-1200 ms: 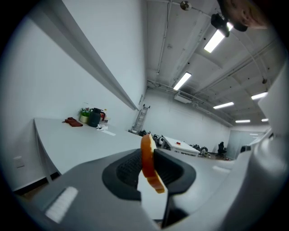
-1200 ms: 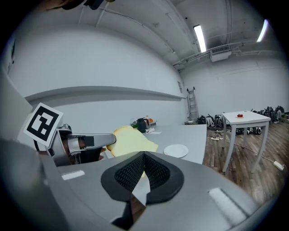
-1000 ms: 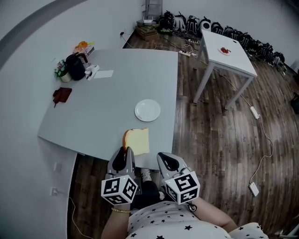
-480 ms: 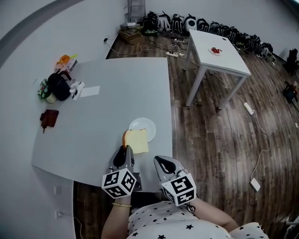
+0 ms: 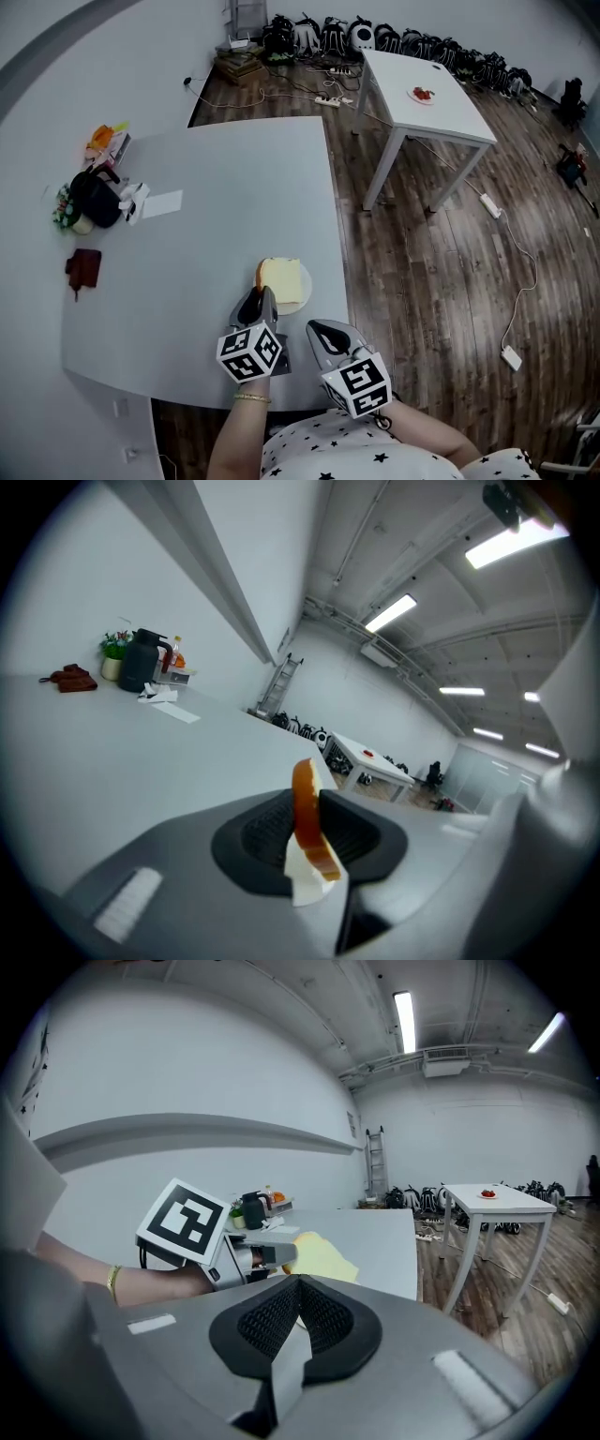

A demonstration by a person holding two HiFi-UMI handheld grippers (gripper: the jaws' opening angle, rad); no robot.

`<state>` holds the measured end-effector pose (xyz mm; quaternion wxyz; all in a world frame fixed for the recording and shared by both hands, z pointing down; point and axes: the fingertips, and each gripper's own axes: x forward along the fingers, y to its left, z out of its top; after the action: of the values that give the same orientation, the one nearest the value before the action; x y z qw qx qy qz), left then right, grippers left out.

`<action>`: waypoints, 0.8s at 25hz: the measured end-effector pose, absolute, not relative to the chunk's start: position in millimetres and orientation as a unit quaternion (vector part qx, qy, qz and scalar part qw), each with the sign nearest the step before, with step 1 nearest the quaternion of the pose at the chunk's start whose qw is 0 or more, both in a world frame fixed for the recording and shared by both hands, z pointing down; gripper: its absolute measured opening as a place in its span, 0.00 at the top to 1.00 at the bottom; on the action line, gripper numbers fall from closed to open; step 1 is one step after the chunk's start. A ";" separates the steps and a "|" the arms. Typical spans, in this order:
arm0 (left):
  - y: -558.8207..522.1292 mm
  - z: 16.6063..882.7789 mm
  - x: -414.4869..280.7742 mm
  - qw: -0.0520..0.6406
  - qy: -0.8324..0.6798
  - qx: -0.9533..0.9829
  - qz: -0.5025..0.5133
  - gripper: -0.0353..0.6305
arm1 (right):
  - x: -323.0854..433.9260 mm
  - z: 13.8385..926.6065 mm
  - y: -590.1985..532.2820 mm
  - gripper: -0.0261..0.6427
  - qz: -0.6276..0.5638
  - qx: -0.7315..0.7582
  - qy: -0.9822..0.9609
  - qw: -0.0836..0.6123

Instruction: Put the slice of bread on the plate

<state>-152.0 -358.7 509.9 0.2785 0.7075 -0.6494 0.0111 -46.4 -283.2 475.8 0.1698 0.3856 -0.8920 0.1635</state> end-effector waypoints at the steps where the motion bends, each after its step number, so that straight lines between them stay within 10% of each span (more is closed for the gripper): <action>1: -362.4 516.8 -150.7 0.284 -0.647 0.707 0.019 0.81 | -46.8 477.6 -285.3 0.96 0.166 0.387 -0.891 0.172; 20: -357.1 542.9 -183.2 0.247 -0.684 0.676 0.116 0.71 | -66.3 486.6 -291.5 0.96 0.168 0.367 -0.897 0.183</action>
<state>-183.2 -357.1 542.9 0.2469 0.6764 -0.6842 0.1157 -66.3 -291.5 486.6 0.1827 0.3666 -0.8967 0.1678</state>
